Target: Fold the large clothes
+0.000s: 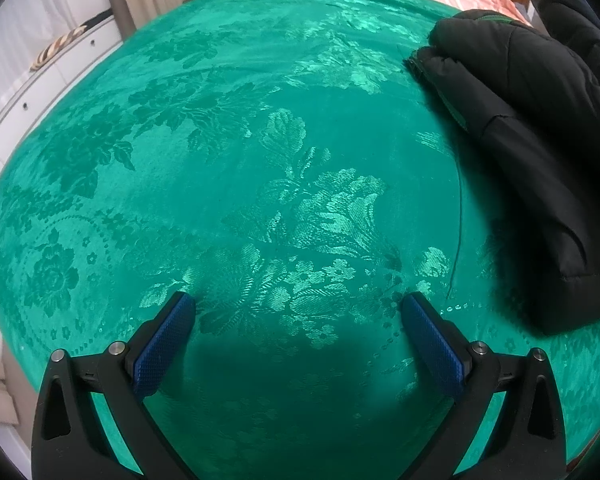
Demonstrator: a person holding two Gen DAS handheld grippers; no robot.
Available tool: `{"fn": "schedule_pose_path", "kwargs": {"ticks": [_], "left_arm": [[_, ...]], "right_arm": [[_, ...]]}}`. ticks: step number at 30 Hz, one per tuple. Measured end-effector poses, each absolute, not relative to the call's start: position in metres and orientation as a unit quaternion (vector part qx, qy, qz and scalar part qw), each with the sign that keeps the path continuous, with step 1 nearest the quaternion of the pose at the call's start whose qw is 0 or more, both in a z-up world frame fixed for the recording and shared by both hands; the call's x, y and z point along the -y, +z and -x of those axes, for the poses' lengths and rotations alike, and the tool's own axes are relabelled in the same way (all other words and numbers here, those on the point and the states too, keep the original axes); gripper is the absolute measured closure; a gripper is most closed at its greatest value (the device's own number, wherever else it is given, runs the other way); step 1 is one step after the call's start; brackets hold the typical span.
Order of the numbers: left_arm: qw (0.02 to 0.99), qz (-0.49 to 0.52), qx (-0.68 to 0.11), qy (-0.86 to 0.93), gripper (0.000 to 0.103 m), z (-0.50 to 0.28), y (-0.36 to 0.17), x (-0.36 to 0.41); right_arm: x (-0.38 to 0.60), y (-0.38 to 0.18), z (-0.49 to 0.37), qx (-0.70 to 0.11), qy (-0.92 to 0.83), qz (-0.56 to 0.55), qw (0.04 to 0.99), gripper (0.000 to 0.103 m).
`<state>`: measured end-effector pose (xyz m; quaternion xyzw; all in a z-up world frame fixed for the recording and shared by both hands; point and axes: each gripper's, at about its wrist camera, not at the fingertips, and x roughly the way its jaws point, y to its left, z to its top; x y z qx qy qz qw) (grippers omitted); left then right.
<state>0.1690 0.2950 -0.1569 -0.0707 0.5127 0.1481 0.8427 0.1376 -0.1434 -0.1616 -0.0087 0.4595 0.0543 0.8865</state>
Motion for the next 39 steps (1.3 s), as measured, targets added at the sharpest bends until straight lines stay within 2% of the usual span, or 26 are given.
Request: {"fn": "schedule_pose_path", "kwargs": {"ticks": [6, 10, 12, 15, 21, 26, 29, 33, 39], "left_arm": [[0.838, 0.069, -0.523, 0.14, 0.001, -0.171, -0.148, -0.297], [0.868, 0.104, -0.47, 0.126, 0.001, -0.172, -0.109, -0.306], [0.879, 0.162, -0.441, 0.081, 0.001, -0.182, -0.084, -0.316], [0.868, 0.233, -0.438, -0.018, 0.001, -0.211, -0.055, -0.316], [0.849, 0.22, -0.449, -0.17, 0.001, -0.252, -0.024, -0.268], [0.845, 0.078, -0.512, -0.132, 0.0, -0.269, -0.057, -0.228], [0.815, 0.122, -0.545, -0.156, 0.0, -0.277, -0.087, -0.239], [0.794, 0.195, -0.545, -0.183, 0.0, -0.283, -0.117, -0.255], [0.754, 0.257, -0.561, -0.226, 0.0, -0.295, -0.148, -0.25]], "right_arm": [[0.144, -0.162, -0.137, -0.46, 0.056, 0.007, 0.886, 0.0], [0.144, -0.162, -0.137, -0.46, 0.056, 0.007, 0.886, 0.0], [0.144, -0.162, -0.138, -0.461, 0.055, 0.006, 0.886, 0.0], [0.144, -0.162, -0.139, -0.462, 0.056, 0.006, 0.885, 0.0], [0.143, -0.163, -0.141, -0.464, 0.055, 0.007, 0.884, 0.0], [0.143, -0.163, -0.141, -0.464, 0.056, 0.008, 0.884, 0.0], [0.143, -0.163, -0.143, -0.466, 0.064, 0.011, 0.882, 0.0], [0.15, -0.153, -0.154, -0.498, 0.1, -0.004, 0.861, 0.0], [0.187, -0.123, -0.227, -0.452, 0.255, -0.299, 0.801, 0.001]]}}
